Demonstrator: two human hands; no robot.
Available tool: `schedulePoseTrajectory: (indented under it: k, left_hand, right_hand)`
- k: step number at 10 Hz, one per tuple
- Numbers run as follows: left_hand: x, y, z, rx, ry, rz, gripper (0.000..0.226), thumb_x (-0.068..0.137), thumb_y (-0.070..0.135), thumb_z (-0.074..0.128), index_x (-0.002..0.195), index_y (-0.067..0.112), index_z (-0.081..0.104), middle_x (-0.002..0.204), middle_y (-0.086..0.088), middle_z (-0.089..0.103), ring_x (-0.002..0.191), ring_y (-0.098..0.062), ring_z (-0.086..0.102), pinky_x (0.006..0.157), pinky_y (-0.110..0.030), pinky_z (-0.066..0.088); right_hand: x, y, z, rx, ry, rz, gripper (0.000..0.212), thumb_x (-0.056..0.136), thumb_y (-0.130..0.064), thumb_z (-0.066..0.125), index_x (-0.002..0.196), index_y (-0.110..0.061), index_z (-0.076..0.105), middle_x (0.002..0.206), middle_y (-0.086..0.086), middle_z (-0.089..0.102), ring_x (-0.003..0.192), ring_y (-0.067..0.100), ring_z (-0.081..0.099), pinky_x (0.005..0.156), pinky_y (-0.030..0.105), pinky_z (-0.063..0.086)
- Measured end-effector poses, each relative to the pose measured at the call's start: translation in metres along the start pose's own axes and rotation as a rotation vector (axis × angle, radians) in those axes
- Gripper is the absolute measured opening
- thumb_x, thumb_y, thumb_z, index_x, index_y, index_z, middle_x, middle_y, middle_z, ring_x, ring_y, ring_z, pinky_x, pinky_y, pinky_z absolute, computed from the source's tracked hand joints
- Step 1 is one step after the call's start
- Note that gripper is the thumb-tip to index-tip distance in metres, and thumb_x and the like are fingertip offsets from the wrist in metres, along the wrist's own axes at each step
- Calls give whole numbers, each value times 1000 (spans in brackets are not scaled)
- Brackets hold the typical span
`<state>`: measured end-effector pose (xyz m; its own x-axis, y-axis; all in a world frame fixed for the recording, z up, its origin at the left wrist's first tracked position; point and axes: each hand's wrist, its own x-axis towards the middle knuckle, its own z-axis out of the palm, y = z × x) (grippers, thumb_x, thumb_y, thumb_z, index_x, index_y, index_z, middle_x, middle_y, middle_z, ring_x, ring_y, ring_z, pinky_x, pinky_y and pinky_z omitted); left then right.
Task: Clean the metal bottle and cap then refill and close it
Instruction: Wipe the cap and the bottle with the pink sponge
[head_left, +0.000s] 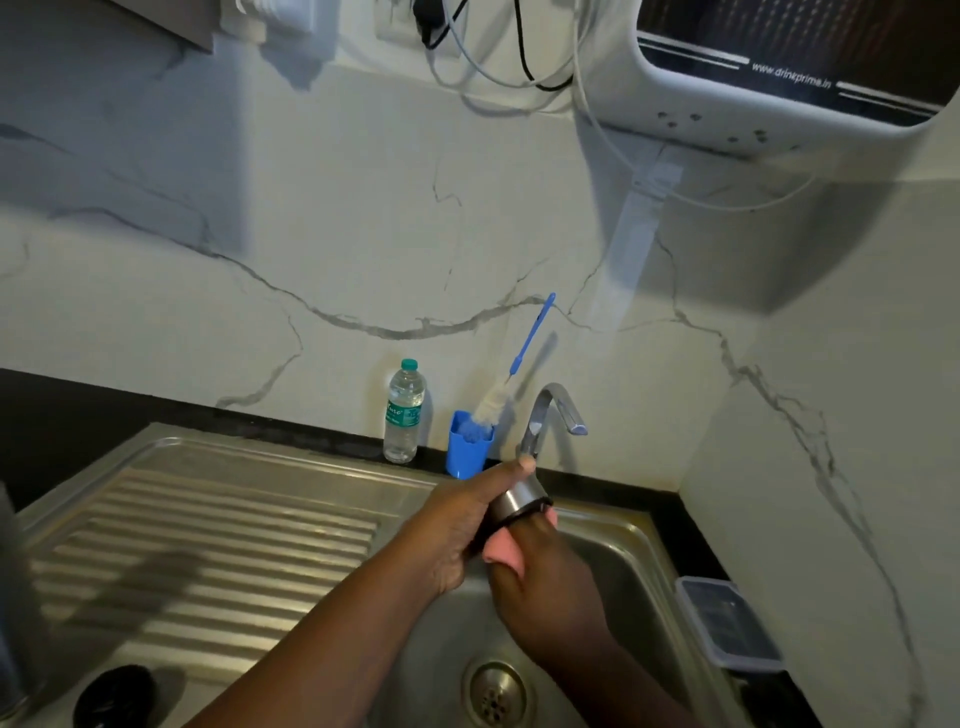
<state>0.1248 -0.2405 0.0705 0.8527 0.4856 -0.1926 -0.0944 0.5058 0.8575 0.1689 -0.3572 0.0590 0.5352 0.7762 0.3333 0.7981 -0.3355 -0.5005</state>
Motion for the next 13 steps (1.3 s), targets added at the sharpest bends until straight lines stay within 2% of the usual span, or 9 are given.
schedulePoseTrajectory:
  k: [1,2,3,5,6,7,8,9,13]
  left_hand:
    - [4,-14,12,28,27,44,61,65,36,86,113,4,65,95,-15,75,84,-27,72,72,-33,57]
    - [11,-30,28,3,-31,118,81,57,46,89,117,-1,62,97,-16,69,87,-27,66,75,-37,54]
    - [23,-36,53,41,-88,146,89,52,52,90,119,2,61,102,-18,64,90,-27,62,78,-37,52]
    - [42,-52,101,212,76,-8,70,65,59,75,116,11,67,103,-10,75,101,-25,69,101,-42,48]
    - [45,-65,117,257,102,1,61,69,44,77,114,5,67,104,-14,75,101,-29,70,98,-40,52]
    - [48,-78,119,272,89,75,64,78,43,76,121,-2,61,109,-19,72,96,-29,70,85,-37,55]
    - [53,-92,111,177,52,128,70,66,42,81,114,-6,65,107,-28,67,86,-30,67,72,-34,56]
    - [56,-99,116,82,38,141,41,67,34,71,99,8,78,107,-24,71,92,-31,70,80,-38,57]
    - [45,-108,34,310,666,296,59,50,42,83,94,9,64,87,-10,71,79,-23,66,71,-34,51]
  right_hand:
    - [-1,3,-12,546,-17,308,30,91,-14,53,115,-30,57,104,0,67,87,16,65,74,29,54]
    - [4,30,-36,1826,-391,776,60,60,6,72,117,-3,54,94,21,62,47,22,57,35,25,45]
    - [2,60,-58,2226,-485,717,91,44,9,77,128,-6,48,99,23,59,41,21,54,29,24,43]
    - [-1,107,-77,965,-74,358,12,85,-17,52,89,-17,63,72,9,62,60,19,61,53,25,45]
    - [-5,128,-75,536,-11,158,26,89,-18,56,112,-28,62,89,-10,64,81,0,60,63,7,42]
    - [-7,140,-86,901,-118,369,23,90,-6,54,108,-15,65,70,-3,65,56,7,63,48,13,47]
    - [-4,154,-94,1972,-497,783,43,71,3,65,113,-3,55,82,20,61,38,21,53,30,20,39]
    - [-4,162,-96,2424,-622,703,96,39,10,81,127,-7,49,102,28,56,39,22,52,29,24,43]
    - [5,174,-60,1857,-569,891,36,79,-30,61,110,-12,62,107,25,65,103,54,57,76,54,52]
